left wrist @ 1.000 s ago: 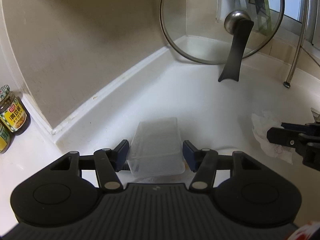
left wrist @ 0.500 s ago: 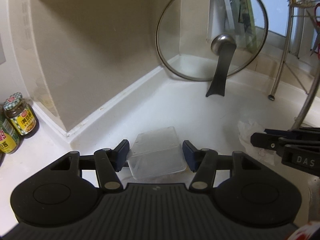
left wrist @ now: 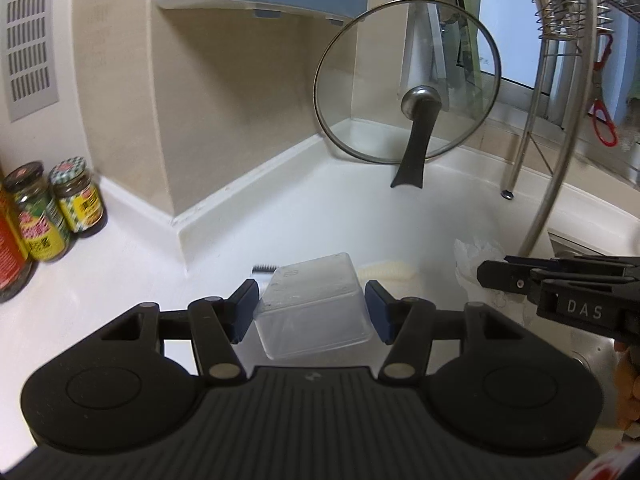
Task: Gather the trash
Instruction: 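Carry the plastic box in left gripper while right gripper carries the tissue to the bin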
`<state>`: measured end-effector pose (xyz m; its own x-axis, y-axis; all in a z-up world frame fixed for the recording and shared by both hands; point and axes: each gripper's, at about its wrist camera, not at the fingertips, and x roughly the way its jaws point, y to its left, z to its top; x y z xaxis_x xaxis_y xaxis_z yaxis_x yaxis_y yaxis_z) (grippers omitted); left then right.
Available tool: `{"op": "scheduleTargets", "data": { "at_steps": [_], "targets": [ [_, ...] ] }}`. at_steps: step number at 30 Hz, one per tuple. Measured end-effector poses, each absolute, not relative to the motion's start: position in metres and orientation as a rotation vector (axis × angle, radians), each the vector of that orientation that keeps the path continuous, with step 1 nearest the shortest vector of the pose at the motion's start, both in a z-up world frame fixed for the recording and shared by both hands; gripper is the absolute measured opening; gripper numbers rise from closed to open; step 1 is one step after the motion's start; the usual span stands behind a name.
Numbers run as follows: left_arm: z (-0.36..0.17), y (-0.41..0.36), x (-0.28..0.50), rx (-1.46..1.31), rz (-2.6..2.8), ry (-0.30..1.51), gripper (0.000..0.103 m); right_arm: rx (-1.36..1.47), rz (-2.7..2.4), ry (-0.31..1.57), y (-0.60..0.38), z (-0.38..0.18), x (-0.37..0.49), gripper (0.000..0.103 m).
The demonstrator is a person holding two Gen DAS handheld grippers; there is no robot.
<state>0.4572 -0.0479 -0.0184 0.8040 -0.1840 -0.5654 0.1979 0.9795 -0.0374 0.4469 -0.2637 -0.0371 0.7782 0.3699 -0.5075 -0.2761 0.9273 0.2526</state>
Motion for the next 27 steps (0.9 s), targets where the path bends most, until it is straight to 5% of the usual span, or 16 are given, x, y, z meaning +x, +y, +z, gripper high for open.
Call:
{"op": "scheduleTargets", "data": {
  "at_steps": [27],
  "targets": [
    [-0.012,0.012,0.254,0.004,-0.287,0.6,0.055,0.177,0.342,0.593,-0.196,-0.021,0.24,0.023]
  ]
}}
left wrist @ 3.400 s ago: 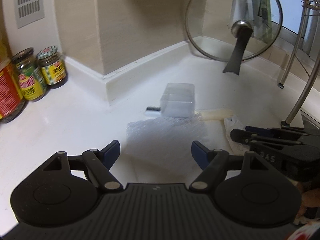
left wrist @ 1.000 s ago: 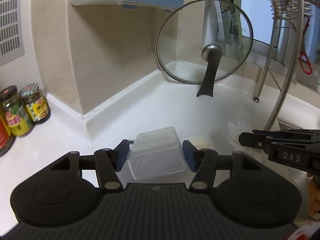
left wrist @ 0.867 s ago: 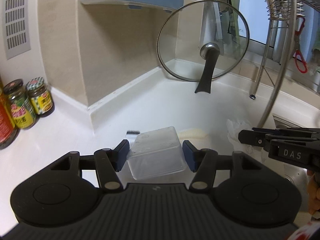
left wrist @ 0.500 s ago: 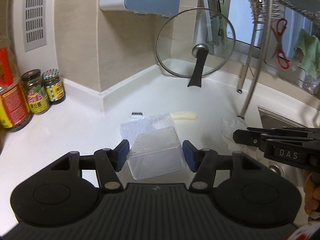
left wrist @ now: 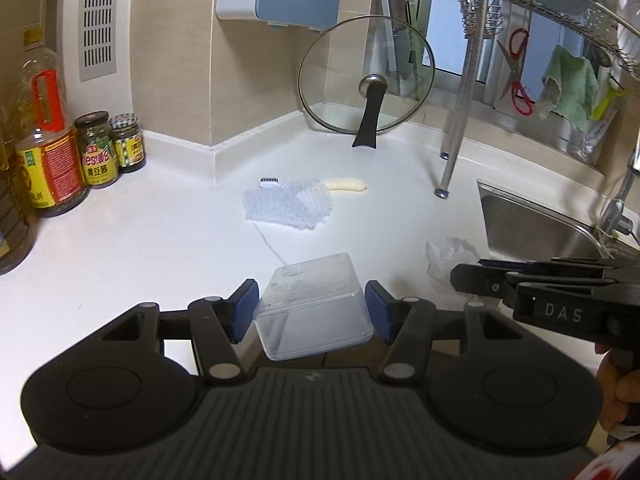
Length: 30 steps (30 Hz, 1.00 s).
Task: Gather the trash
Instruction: 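Carry the plastic box in left gripper while right gripper carries the tissue to the bin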
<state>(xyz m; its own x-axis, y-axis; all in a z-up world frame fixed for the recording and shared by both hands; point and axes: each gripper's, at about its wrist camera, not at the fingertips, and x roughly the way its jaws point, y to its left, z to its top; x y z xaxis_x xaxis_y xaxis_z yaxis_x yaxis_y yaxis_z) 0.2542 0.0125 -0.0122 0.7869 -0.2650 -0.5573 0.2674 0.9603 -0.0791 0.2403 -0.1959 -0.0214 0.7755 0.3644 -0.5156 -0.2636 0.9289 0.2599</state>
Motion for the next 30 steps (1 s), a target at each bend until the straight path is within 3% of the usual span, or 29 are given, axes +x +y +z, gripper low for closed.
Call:
{"op": "scheduleTargets", "data": {
  "at_steps": [30],
  "targets": [
    [-0.047,-0.007,0.158,-0.083,-0.061,0.721,0.055,0.125,0.609,0.772,-0.207,-0.071,0.19,0.023]
  ]
}}
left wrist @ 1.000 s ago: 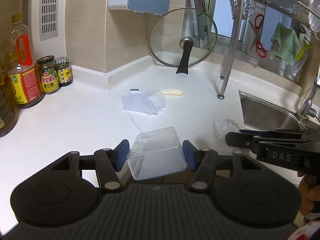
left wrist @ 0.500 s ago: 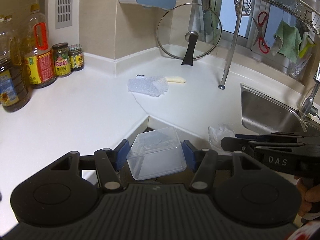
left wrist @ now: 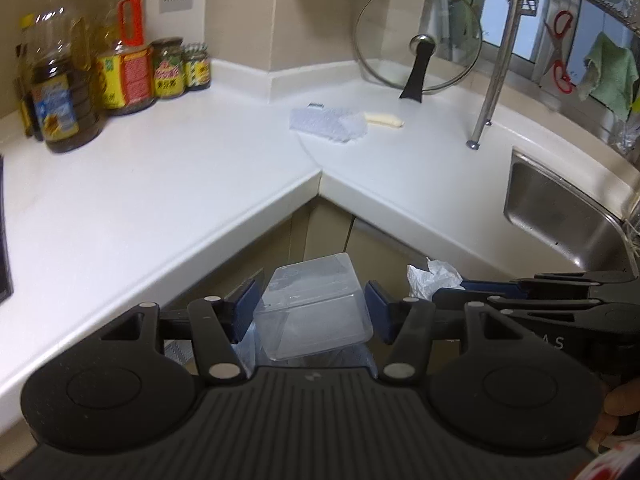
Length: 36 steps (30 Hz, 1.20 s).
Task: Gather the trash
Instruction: 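Carry the plastic box in left gripper while right gripper carries the tissue to the bin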
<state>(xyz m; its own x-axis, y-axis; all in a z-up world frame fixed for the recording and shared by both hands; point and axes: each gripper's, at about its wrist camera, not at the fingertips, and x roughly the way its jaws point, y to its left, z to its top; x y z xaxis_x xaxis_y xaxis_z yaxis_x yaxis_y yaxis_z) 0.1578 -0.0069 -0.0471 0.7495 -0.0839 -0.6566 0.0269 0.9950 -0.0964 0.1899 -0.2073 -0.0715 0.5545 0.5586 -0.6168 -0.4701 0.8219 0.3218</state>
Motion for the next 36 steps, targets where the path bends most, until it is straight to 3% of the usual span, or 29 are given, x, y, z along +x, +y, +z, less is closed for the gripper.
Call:
{"op": "scheduleTargets", "data": {
  "at_steps": [17,36],
  "targets": [
    [-0.115,0.012,0.146,-0.121,0.034,0.855,0.055,0.076,0.659,0.882,-0.184,-0.136,0.193,0.023],
    [-0.212,0.018,0.196,-0.155,0.038,0.959,0.055,0.034,0.664,0.978,-0.168,-0.235,0.238,0.023]
  ]
}}
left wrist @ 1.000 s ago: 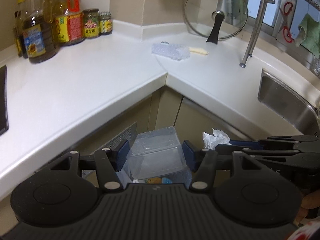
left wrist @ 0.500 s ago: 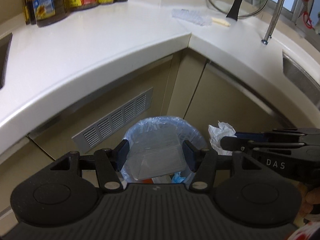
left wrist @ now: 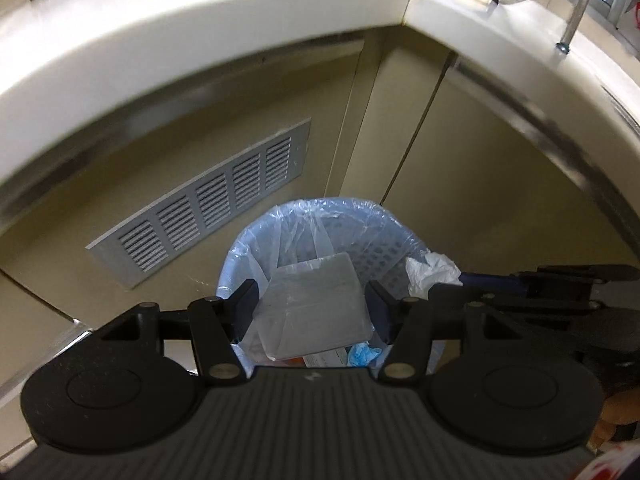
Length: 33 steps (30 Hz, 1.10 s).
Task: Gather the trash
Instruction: 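Carry the plastic box in left gripper while right gripper carries the tissue to the bin, then open both grippers to drop the box and tissue into the bin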
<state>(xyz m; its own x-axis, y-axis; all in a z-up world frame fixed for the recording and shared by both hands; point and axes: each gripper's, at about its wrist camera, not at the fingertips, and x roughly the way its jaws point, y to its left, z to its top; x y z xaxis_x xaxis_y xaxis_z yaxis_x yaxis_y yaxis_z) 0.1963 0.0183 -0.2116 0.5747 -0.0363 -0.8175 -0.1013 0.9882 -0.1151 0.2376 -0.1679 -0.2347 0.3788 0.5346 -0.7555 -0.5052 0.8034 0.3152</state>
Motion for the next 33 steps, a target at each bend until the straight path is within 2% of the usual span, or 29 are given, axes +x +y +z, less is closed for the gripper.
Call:
{"op": "scheduleTargets", "data": {
  "at_steps": [13,28,30,33],
  "targets": [
    [-0.271,0.018,0.227,-0.155,0.054,1.034,0.055,0.02,0.668,1.04,-0.156,-0.284,0.259,0.023],
    [-0.3,0.021,0.252,-0.159,0.06,1.07,0.055,0.037,0.64,1.069,-0.152,-0.304,0.274,0.023],
    [-0.302,0.022,0.255,-0.175,0.058,1.078,0.057,0.043,0.634,1.073,-0.153,-0.305,0.275,0.023],
    [-0.301,0.024,0.255,-0.188,0.045,1.075,0.065,0.05,0.631,1.074,-0.154,-0.305,0.276,0.023]
  ]
}}
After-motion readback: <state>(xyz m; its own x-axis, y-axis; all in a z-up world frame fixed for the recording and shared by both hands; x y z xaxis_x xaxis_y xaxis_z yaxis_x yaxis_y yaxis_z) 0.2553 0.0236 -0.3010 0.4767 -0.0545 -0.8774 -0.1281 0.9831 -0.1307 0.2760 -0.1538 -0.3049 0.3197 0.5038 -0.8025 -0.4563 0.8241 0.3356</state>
